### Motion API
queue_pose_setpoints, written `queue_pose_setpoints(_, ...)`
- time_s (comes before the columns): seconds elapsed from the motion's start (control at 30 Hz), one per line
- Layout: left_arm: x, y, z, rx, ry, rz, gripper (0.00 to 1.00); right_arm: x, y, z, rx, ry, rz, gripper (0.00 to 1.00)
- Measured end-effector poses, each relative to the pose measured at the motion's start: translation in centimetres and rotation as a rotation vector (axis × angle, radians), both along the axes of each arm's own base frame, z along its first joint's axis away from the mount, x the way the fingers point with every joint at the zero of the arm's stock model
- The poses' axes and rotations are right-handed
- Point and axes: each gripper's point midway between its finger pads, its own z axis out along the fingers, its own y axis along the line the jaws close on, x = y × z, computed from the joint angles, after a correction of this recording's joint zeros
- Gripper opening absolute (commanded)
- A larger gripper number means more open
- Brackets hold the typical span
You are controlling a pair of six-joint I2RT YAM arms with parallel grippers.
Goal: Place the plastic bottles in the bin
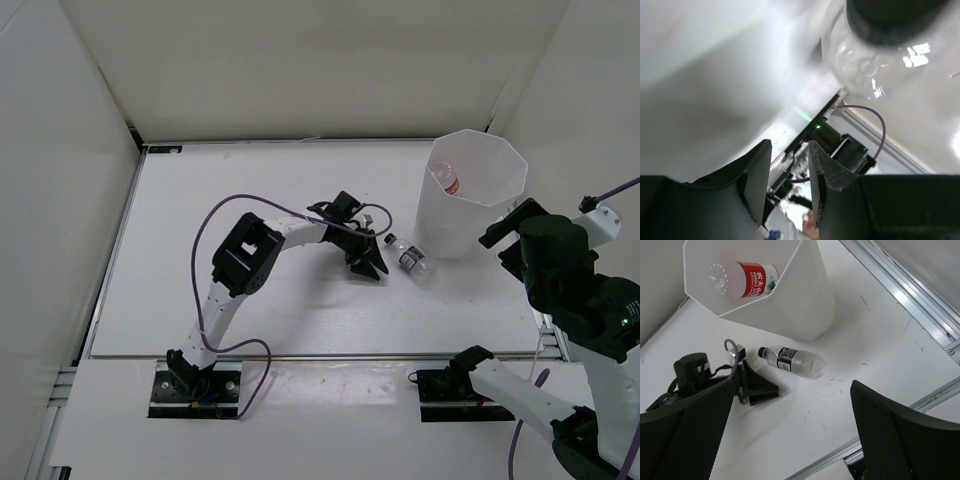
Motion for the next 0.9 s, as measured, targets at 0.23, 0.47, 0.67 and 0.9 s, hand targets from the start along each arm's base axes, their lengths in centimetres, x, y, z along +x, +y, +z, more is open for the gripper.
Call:
queue_pose_setpoints(0.23,3.2,4.1,4.5,0.017,-0.167,0.097,0.86,0.0,0.0,0.0,-0.002,0.002,0.001,1.00)
queue_pose_setpoints(0.47,5.2,1.3,7.8,-0.033,-0.250,0.134,1.00,0.0,0.0,0.0,-0.007,0.002,0.005,1.00)
queue_pose_setpoints(0.67,3.4,-0.5,7.0,-0.015,-0.186,0.133,1.00,-0.3,-0.2,0.5,0.001,-0.015,0.005,1.00)
queue_pose_setpoints(0.9,1.9,0.1,4.7,0.049,-0.106,0.152,1.00,-0.7,-0.4,0.7,0.014,-0.032,0.003,1.00)
